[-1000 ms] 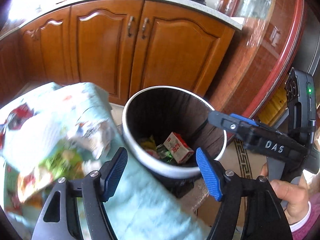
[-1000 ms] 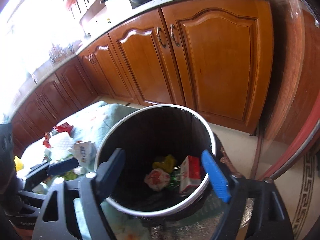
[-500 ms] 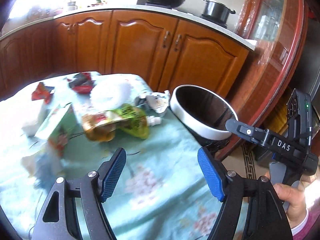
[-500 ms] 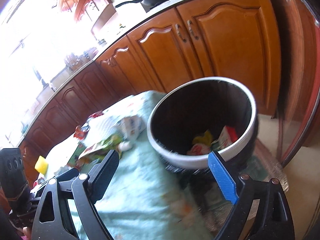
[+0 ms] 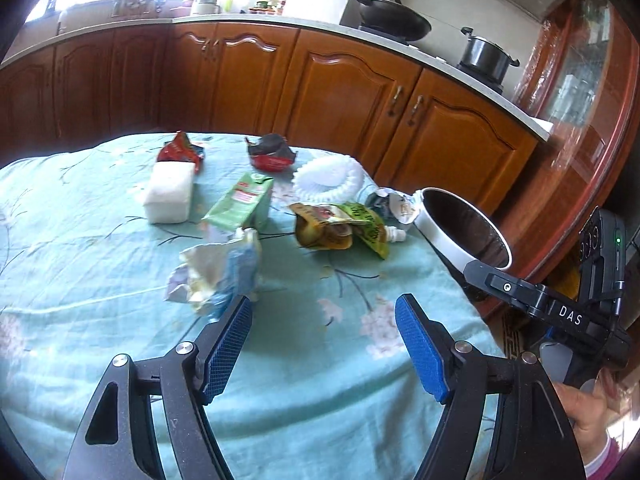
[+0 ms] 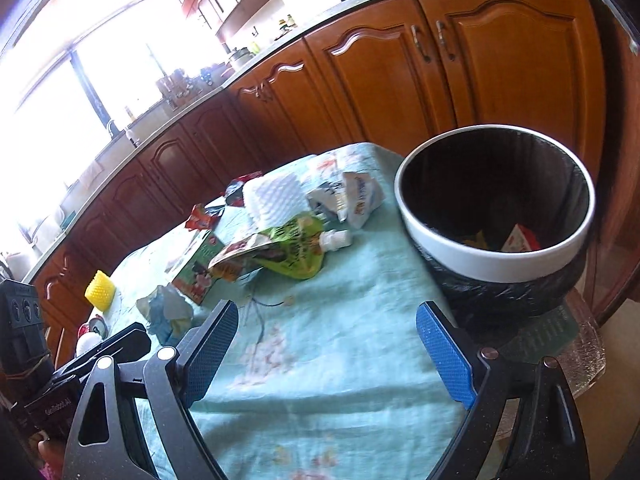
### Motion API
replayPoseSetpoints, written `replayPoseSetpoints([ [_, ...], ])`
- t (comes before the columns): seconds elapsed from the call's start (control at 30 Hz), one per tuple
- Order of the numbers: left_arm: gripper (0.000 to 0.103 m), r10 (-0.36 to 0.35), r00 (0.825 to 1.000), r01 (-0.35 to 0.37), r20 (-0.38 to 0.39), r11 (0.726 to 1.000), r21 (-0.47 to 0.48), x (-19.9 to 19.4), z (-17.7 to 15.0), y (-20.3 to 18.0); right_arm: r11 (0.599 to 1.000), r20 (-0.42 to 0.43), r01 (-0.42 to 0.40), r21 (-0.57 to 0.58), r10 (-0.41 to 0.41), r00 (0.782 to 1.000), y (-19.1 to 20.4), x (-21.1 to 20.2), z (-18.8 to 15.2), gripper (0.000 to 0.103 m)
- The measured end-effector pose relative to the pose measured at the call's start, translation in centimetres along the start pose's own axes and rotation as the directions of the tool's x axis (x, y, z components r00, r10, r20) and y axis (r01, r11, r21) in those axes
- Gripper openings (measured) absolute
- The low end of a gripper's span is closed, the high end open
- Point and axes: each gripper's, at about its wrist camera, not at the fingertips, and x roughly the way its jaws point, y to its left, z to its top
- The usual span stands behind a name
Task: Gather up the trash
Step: 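Grasp the foil wrapper with the left gripper while the right grasps the green juice pouch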
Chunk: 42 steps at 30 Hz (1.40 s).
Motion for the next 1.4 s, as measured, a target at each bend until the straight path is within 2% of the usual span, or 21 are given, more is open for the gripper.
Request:
replayPoseSetpoints([
  [0.27, 0.074, 0.064, 0.998, -0.064, 0.024, 0.998, -0.012, -1.7, 0.1, 2.8, 0.997, -0.022, -0.02, -0.071, 0.018, 1.0, 3.4, 1.8, -0.5, 0.092],
  [0.57, 0.074, 0.091, 0.995, -0.093, -0.038, 0.995, -0.044, 0.5, 1.3, 4.9, 0.973, -0.064, -0.039, -0.227, 0.025, 0.998, 5.6, 4.3, 0.1, 0.092],
  [0.63, 0.074, 0.089, 0.995, -0.092, -0.044, 0.994, -0.054, 1.2, 1.5, 5.2, 0.973, -0.08, -0.044, -0.227, 0.026, 0.996, 5.6, 4.9, 0.4, 0.091],
  [0.7, 0.074, 0.089, 0.995, -0.091, -0.044, 0.994, -0.062, 1.6, 1.6, 5.5, 0.981, -0.112, -0.095, -0.167, 0.077, 0.991, 5.1, 5.3, 0.7, 0.089],
  [0.77, 0.074, 0.087, 0.995, -0.089, -0.039, 0.994, -0.062, 2.0, 1.8, 5.6, 0.982, -0.139, -0.182, -0.049, 0.174, 0.975, 4.2, 5.9, 0.9, 0.087],
  [0.93, 0.071, 0.066, 0.996, -0.069, -0.057, 0.996, -0.051, 3.6, 1.9, 5.9, 0.951, -0.162, -0.253, 0.176, 0.281, 0.946, 3.2, 8.1, 0.6, 0.077],
  [1.13, 0.054, 0.027, 0.996, -0.032, -0.09, 0.998, -0.06, 4.8, 1.9, 6.6, 0.898, -0.129, -0.256, 0.359, 0.32, 0.939, 2.4, 10.9, 1.0, 0.072],
  [1.3, 0.043, 0.015, 0.996, -0.019, -0.086, 0.999, -0.035, 4.7, 1.9, 6.2, 0.812, -0.043, -0.271, 0.517, 0.341, 0.939, 1.3, 12.2, 2.1, 0.074],
  [1.33, 0.041, 0.015, 0.996, -0.018, -0.085, 0.999, -0.027, 4.6, 1.8, 6.1, 0.807, -0.04, -0.264, 0.529, 0.334, 0.942, 1.2, 12.5, 2.3, 0.074],
  [1.37, 0.04, 0.016, 0.996, -0.017, -0.083, 1.0, -0.021, 4.6, 1.8, 5.9, 0.807, -0.038, -0.253, 0.533, 0.322, 0.946, 1.1, 12.8, 2.4, 0.07],
  [1.4, 0.037, 0.015, 0.997, -0.016, -0.082, 1.0, -0.017, 4.6, 1.8, 5.9, 0.81, -0.041, -0.246, 0.532, 0.314, 0.948, 1.0, 13.1, 2.4, 0.06],
])
